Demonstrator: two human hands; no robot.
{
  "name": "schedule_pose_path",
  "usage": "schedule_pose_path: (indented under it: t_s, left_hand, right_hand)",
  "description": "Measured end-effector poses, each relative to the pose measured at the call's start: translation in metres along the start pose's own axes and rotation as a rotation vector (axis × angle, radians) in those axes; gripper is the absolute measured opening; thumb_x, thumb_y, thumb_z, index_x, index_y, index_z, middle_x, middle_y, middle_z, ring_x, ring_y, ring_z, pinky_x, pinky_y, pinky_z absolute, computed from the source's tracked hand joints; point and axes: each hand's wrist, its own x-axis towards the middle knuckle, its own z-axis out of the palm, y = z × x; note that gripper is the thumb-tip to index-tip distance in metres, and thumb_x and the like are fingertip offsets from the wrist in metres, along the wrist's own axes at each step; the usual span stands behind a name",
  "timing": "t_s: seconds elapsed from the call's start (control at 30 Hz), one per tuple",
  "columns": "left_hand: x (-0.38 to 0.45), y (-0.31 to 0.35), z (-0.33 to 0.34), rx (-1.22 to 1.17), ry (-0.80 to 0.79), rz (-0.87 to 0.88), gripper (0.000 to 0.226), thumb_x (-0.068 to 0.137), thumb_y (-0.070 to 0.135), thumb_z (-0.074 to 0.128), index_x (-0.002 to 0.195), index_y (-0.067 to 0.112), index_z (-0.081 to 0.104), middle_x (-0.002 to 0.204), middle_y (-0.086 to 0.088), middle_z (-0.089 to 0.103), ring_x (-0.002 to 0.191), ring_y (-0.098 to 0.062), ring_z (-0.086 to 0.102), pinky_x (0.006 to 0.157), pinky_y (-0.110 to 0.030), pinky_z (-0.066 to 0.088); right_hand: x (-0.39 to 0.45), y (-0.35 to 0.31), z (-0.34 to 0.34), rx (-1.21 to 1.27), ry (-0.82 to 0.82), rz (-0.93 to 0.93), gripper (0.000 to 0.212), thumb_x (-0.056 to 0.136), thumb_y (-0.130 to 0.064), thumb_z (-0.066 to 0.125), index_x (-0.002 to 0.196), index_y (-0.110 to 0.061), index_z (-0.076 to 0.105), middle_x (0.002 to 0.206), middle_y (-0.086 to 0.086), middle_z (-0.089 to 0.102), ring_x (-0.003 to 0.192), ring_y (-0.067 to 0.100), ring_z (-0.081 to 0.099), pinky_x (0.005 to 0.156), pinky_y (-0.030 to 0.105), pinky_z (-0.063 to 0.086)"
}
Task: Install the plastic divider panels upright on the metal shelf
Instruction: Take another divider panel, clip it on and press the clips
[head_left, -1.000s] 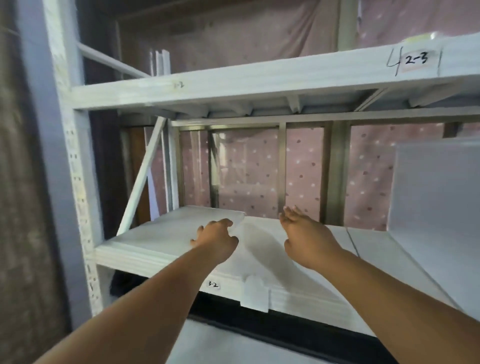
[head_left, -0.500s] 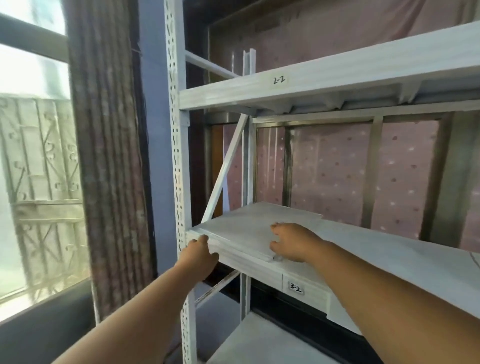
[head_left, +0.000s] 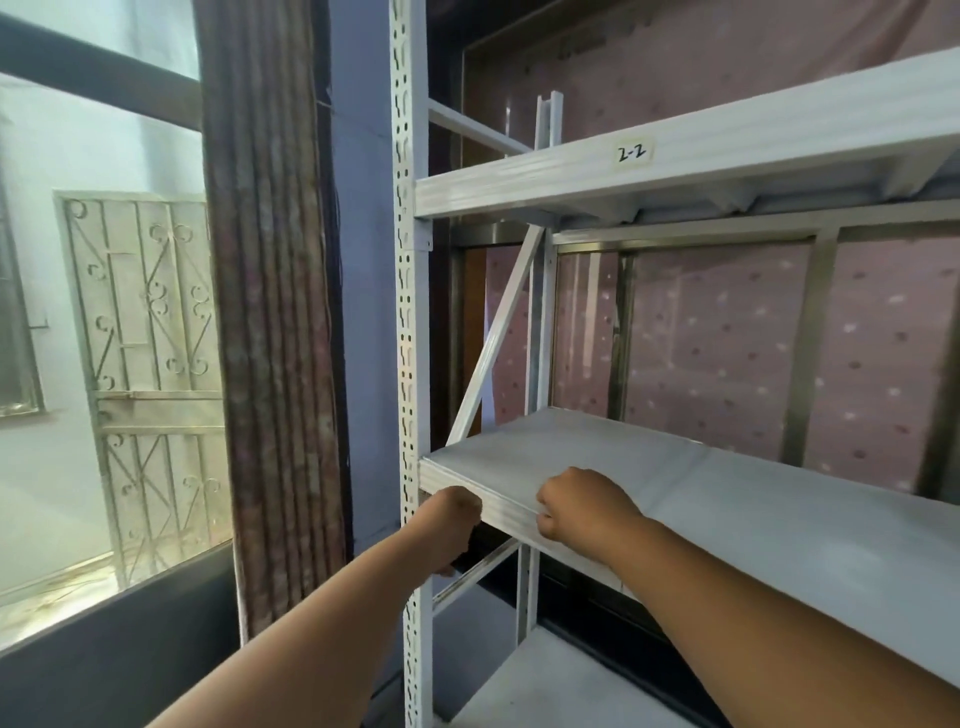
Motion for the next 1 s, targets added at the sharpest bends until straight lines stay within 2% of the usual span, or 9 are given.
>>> schedule_pose_path:
  t_s: [0.07,0.17,0.27,0.4,0.57,0.63,0.77,0.83,1.0]
  left_hand:
    - [-0.006,0.011,0.009,-0.180,-0.097,-0.126,0.042,0.111,0.030,0.046,0.145,0.007,0.054,0.148,-0.015,0.062,0.130,-0.037,0.065,0.100,-0.053,0.059]
    - [-0.010,0.023,0.016,-0.470,-0.161,-0.191,0.047,0.111,0.036,0.049,0.145,0.005,0.052,0.136,-0.015,0.067,0.115,-0.038,0.070,0.100,-0.057,0.059]
    - [-0.009,0.036,0.021,-0.775,-0.155,-0.121,0.040,0.112,0.029,0.049,0.144,0.005,0.051,0.123,-0.018,0.066,0.110,-0.046,0.072,0.091,-0.061,0.061]
    - [-0.016,0.059,0.038,-1.010,-0.367,0.152,0.037,0.113,0.036,0.042,0.139,0.019,0.062,0.141,-0.024,0.064,0.114,-0.050,0.073,0.090,-0.066,0.061]
    - [-0.040,0.100,0.085,-0.983,-0.483,0.390,0.037,0.113,0.038,0.042,0.142,0.056,0.054,0.138,-0.010,0.072,0.124,-0.045,0.069,0.094,-0.074,0.056]
    - [-0.048,0.115,0.100,-0.887,-0.471,0.443,0.039,0.112,0.036,0.047,0.142,0.060,0.054,0.130,-0.002,0.077,0.117,-0.041,0.074,0.094,-0.072,0.057]
    - [-0.060,0.132,0.121,-0.736,-0.465,0.495,0.032,0.110,0.037,0.050,0.129,0.060,0.063,0.122,0.003,0.080,0.105,-0.027,0.080,0.094,-0.064,0.061]
    - [-0.064,0.136,0.131,-0.692,-0.477,0.531,0.033,0.111,0.033,0.051,0.124,0.059,0.065,0.116,0.004,0.081,0.098,-0.021,0.081,0.091,-0.059,0.063]
    - [-0.064,0.142,0.149,-0.636,-0.519,0.626,0.044,0.111,0.026,0.052,0.148,0.049,0.051,0.109,-0.001,0.080,0.095,-0.020,0.081,0.086,-0.056,0.066]
  right_hand:
    - [-0.006,-0.005,-0.004,-0.037,0.024,-0.048,0.037,0.090,-0.022,0.057,0.059,-0.015,0.038,0.063,0.004,0.039,0.068,0.027,0.049,0.048,0.027,0.022]
    - [-0.015,-0.004,-0.015,-0.018,0.089,-0.065,0.024,0.090,-0.020,0.055,0.069,-0.009,0.054,0.064,0.005,0.043,0.066,0.028,0.050,0.050,0.029,0.026]
    - [-0.028,0.002,-0.031,0.052,0.160,-0.048,0.022,0.090,-0.017,0.054,0.069,-0.012,0.055,0.061,0.004,0.043,0.063,0.026,0.049,0.050,0.029,0.026]
    - [-0.051,0.020,-0.052,0.137,0.318,-0.045,0.022,0.094,-0.022,0.056,0.075,-0.018,0.066,0.071,0.005,0.062,0.068,0.025,0.059,0.056,0.030,0.037]
    - [-0.083,0.053,-0.058,0.509,0.480,0.032,0.023,0.098,-0.042,0.054,0.104,-0.030,0.074,0.100,-0.001,0.065,0.087,0.017,0.064,0.075,0.036,0.055]
    - [-0.094,0.070,-0.052,0.680,0.518,0.064,0.021,0.099,-0.039,0.056,0.116,-0.039,0.068,0.112,-0.003,0.065,0.098,0.016,0.065,0.085,0.035,0.055]
    - [-0.116,0.098,-0.043,0.843,0.514,0.138,0.045,0.097,-0.037,0.064,0.141,-0.043,0.055,0.134,-0.006,0.067,0.115,0.016,0.066,0.104,0.040,0.051]
    - [-0.124,0.106,-0.039,0.872,0.539,0.165,0.042,0.097,-0.040,0.064,0.139,-0.044,0.056,0.126,-0.007,0.072,0.109,0.014,0.069,0.101,0.041,0.054]
    - [-0.139,0.117,-0.036,0.903,0.573,0.177,0.027,0.101,-0.036,0.059,0.119,-0.055,0.064,0.106,-0.007,0.078,0.095,0.014,0.075,0.093,0.046,0.059]
